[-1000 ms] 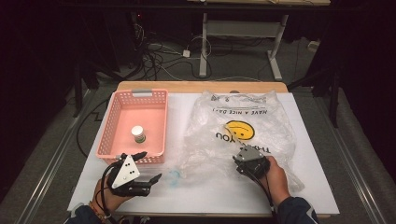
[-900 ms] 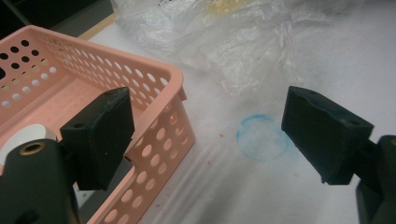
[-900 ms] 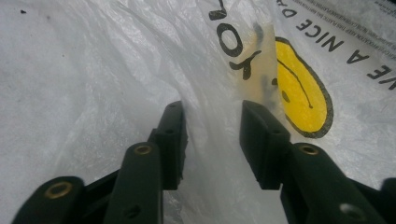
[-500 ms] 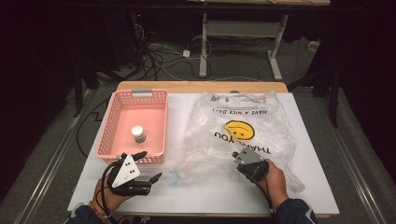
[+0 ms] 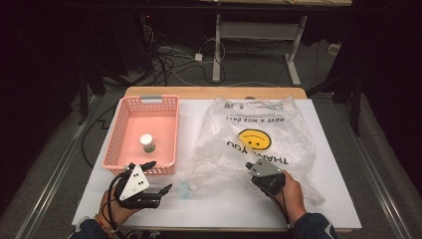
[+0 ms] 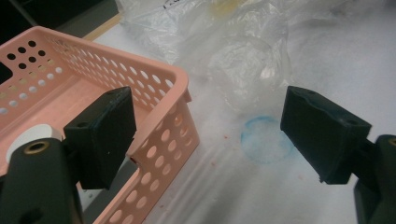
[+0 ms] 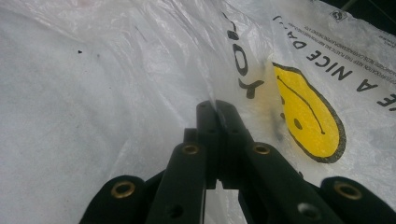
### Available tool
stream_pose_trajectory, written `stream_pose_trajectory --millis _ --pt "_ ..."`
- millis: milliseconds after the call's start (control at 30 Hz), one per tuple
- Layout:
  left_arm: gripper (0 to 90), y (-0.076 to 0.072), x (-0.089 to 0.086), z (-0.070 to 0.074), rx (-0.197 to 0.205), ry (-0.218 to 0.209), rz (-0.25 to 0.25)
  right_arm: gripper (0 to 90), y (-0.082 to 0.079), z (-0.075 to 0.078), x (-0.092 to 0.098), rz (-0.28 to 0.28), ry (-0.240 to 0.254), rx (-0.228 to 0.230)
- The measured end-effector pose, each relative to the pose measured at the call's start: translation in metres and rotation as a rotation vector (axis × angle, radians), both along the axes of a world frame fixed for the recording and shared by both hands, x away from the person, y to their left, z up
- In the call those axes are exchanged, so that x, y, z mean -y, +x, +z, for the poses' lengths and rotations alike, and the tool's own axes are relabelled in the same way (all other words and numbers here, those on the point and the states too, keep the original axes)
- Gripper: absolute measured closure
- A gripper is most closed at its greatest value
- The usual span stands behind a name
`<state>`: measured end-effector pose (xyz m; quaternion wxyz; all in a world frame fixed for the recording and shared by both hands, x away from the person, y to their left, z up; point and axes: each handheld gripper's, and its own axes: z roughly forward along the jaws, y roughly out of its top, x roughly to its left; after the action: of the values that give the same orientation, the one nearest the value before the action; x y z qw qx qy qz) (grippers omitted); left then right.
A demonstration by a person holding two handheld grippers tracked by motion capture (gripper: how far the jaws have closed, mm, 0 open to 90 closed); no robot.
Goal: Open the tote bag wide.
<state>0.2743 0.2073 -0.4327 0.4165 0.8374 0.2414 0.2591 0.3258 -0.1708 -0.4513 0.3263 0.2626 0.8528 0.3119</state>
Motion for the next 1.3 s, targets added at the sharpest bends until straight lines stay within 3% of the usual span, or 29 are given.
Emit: stream_pose_trajectory --millis 433,700,833,867,900,933,1033,1133,1167,1200,1267,1300 --pt "17.6 0.0 0.002 -0.001 -0.003 0.016 -0.005 90.0 -0.002 -0.001 -0.002 0.011 -0.004 -0.006" --pt "17.6 0.0 0.002 -0.001 -0.007 0.017 -0.003 90.0 -0.007 0.0 -0.021 0.049 -0.01 -0.002" --pt "17.7 0.001 0.002 -0.001 -0.009 0.015 -0.002 75.9 -0.01 0.006 -0.026 0.054 0.002 0.014" --pt "17.7 0.001 0.002 -0.001 -0.009 0.015 -0.002 75.9 -0.01 0.006 -0.026 0.054 0.002 0.014" --pt "17.6 0.001 0.002 -0.001 -0.01 0.015 -0.002 60.6 -0.012 0.012 -0.025 0.05 0.018 0.031" --pt "17.7 0.001 0.002 -0.001 -0.011 0.015 -0.002 54.3 -0.014 0.017 -0.024 0.049 0.036 0.044" --pt "17.6 0.001 0.001 -0.001 -0.013 0.015 -0.001 45.1 -0.022 0.036 -0.013 0.05 0.109 0.064" --pt "17.6 0.001 0.001 -0.001 -0.012 0.013 0.0 42.2 -0.03 0.06 0.006 0.046 0.162 0.114" --pt "17.6 0.001 0.001 -0.001 -0.013 0.012 0.0 42.2 -0.03 0.06 0.006 0.046 0.162 0.114" --pt "17.7 0.001 0.002 -0.001 -0.014 0.014 0.001 41.8 -0.03 0.078 0.024 0.011 0.21 0.146" --pt "17.6 0.001 0.002 -0.001 -0.016 0.012 0.0 41.7 -0.022 0.088 0.043 -0.042 0.216 0.184" --pt "17.7 0.001 0.002 -0.001 -0.019 0.011 0.0 41.7 -0.022 0.088 0.043 -0.042 0.216 0.184"
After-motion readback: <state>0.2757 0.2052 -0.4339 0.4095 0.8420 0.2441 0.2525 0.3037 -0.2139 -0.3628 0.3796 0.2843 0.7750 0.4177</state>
